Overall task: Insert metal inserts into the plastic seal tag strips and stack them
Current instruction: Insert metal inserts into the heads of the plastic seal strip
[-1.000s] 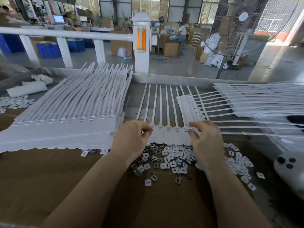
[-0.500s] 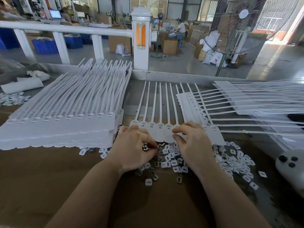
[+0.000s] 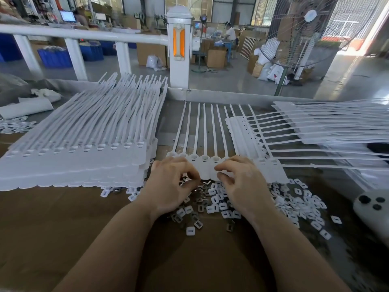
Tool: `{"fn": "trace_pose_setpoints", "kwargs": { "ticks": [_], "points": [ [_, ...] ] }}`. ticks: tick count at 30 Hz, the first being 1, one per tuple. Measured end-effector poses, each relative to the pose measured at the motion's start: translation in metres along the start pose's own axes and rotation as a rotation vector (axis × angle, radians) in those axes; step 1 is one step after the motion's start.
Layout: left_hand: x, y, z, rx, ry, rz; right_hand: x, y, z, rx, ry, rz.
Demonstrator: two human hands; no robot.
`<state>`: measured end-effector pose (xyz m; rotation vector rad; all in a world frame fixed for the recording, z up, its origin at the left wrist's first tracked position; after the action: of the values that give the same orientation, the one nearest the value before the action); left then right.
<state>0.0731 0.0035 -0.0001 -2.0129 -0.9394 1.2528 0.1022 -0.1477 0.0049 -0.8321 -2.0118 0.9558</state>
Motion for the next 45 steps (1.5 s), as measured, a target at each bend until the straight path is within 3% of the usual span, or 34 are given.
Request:
{"fn": "trace_pose_setpoints", "kwargs": {
  "ticks": [8,17,30,45],
  "points": [
    [0.017,-0.005,-0.004,-0.192,-0.277,0.386,0.007,0.011,0.002,0.111,-0.101,0.091],
    [0.023,-0.009,-0.003,-0.279,-0.362,0.602,0.005,0.005,0.001,0.052,-0.049,0.103],
    [0.028,-0.009,-0.007,-0.311,-0.407,0.32,0.002,0.005,0.0,0.074,-0.015,0.055],
    [0.041,-0.018,-0.007,-0.407,-0.447,0.217,0.001,0.0,0.0,0.074,-0.001,0.05]
  ]
}}
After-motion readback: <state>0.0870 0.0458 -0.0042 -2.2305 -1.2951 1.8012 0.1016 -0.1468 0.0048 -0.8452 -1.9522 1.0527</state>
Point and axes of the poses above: each hand's wrist, its own z-axis away from the middle knuckle, its own y-axis out of the palm, x = y × z, the point moved 5 cm from there along -z, towards the middle knuckle, and after that the axes turned 2 degrees about z, right-handed, at the moved point
